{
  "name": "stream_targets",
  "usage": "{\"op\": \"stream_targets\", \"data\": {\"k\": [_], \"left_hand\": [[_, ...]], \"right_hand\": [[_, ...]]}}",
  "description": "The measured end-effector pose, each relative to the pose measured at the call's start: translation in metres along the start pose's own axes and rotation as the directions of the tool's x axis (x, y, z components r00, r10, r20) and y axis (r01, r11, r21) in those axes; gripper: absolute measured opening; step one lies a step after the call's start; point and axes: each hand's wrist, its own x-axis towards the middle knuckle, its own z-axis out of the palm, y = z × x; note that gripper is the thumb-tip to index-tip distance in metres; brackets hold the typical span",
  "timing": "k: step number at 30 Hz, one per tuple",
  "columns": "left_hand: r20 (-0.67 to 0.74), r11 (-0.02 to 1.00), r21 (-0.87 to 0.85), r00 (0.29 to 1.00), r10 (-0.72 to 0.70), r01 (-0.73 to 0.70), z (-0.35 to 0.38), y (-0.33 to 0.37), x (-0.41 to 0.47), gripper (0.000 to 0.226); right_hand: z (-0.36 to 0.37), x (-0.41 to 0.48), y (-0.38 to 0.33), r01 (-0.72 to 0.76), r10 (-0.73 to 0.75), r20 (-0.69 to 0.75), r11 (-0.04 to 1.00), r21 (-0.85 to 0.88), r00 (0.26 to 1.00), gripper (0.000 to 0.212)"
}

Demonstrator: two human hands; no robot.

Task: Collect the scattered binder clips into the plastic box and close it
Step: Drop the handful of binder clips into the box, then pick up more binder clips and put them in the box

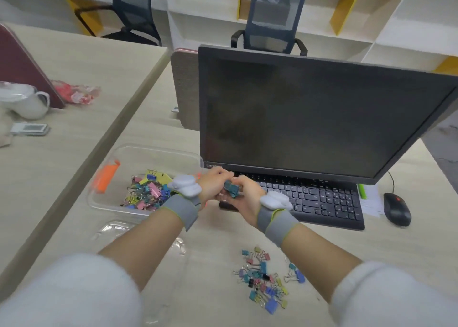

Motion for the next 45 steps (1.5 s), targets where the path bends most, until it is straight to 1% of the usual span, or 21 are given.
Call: {"op": "stream_targets", "data": {"k": [2,4,5,8,9,11,12,13,14,15,17,19,20,23,25,30,33,36,39,42,45], "left_hand": [[-0.028,0.999,-0.029,1.0,0.014,-0.015,-0.029,0.008,-0.001,0.01],[-0.052,0.996,-0.083,0.999,0.012,-0.017,-0.054,0.014,-0.002,0.011],[-0.069,0.994,-0.103,0.998,0.01,-0.017,-0.066,0.016,-0.003,0.012],[-0.101,0.993,-0.117,0.995,0.012,-0.024,-0.091,0.013,-0.002,0.016],[-0.096,0.991,-0.133,0.995,0.011,-0.024,-0.098,0.009,0.0,0.018],[-0.094,0.971,-0.238,0.995,-0.041,0.018,-0.11,0.001,0.005,0.025],[-0.09,0.957,-0.288,0.994,-0.068,0.04,-0.115,-0.003,0.008,0.028],[-0.089,0.946,-0.318,0.992,-0.093,0.06,-0.12,-0.007,0.012,0.03],[-0.089,0.94,-0.332,0.989,-0.115,0.079,-0.124,-0.01,0.016,0.032],[-0.09,0.937,-0.338,0.987,-0.131,0.094,-0.124,-0.014,0.017,0.034],[-0.089,0.927,-0.357,0.984,-0.156,0.115,-0.13,-0.02,0.022,0.046],[-0.073,0.913,-0.388,0.983,-0.168,0.127,-0.133,-0.025,0.024,0.059],[-0.058,0.908,-0.397,0.984,-0.17,0.133,-0.135,-0.027,0.025,0.063],[-0.015,0.915,-0.375,0.986,-0.164,0.147,-0.138,-0.031,0.026,0.068],[-0.009,0.923,-0.359,0.988,-0.155,0.141,-0.141,-0.032,0.026,0.068],[-0.099,0.964,-0.251,0.988,-0.122,0.093,-0.138,-0.027,0.025,0.059],[-0.203,0.979,-0.196,0.974,-0.1,0.06,-0.131,-0.017,0.025,0.049],[-0.303,0.994,-0.102,0.953,0.008,-0.041,-0.114,-0.008,0.021,0.034],[-0.332,0.984,-0.053,0.932,0.144,-0.171,-0.088,0.003,0.015,0.024],[-0.289,0.962,-0.054,0.926,0.242,-0.268,-0.054,0.014,0.006,0.026],[-0.176,0.944,-0.015,0.93,0.322,-0.33,-0.013,0.019,-0.005,0.026]], "right_hand": [[0.025,0.006,-0.002,0.014,-0.006,0.06,0.992,-0.128,0.998,0.017],[0.047,0.015,-0.001,0.118,-0.086,0.093,0.896,-0.427,0.992,0.018],[0.059,0.021,0.002,0.163,-0.132,0.096,0.84,-0.518,0.987,0.022],[0.081,0.042,0.012,0.121,-0.072,0.105,0.79,-0.601,0.992,0.04],[0.088,0.047,0.014,0.08,-0.066,0.046,0.793,-0.604,0.997,0.042],[0.102,0.053,0.021,0.052,-0.106,-0.03,0.694,-0.718,0.994,0.041],[0.107,0.058,0.024,0.026,-0.073,-0.035,0.693,-0.72,0.997,0.041],[0.111,0.063,0.026,0.006,-0.037,-0.035,0.766,-0.643,0.999,0.043],[0.116,0.07,0.026,-0.009,0.016,0.01,0.849,-0.528,1.0,0.046],[0.119,0.072,0.026,-0.089,0.091,-0.012,0.924,-0.371,0.996,0.047],[0.128,0.077,0.032,-0.179,0.169,-0.072,0.967,-0.181,0.983,0.041],[0.13,0.08,0.034,-0.195,0.174,-0.112,0.955,-0.222,0.978,0.029],[0.129,0.081,0.035,-0.179,0.159,-0.093,0.942,-0.285,0.983,0.031],[0.121,0.081,0.032,-0.179,0.179,-0.037,0.907,-0.381,0.983,0.059],[0.117,0.079,0.029,-0.173,0.173,-0.039,0.887,-0.429,0.984,0.064],[0.106,0.066,0.02,-0.136,0.165,0.063,0.934,-0.33,0.984,0.059],[0.093,0.06,0.012,-0.101,0.143,0.143,0.959,-0.266,0.979,0.054],[0.066,0.05,0.001,-0.055,0.099,0.175,0.97,-0.238,0.98,0.049],[0.028,0.041,-0.008,0.0,0.033,0.166,0.981,-0.195,0.986,0.042],[-0.016,0.029,-0.015,0.047,-0.026,0.11,0.98,-0.192,0.994,0.039],[-0.066,0.017,-0.018,0.069,-0.061,0.043,0.974,-0.215,0.997,0.041]]}}
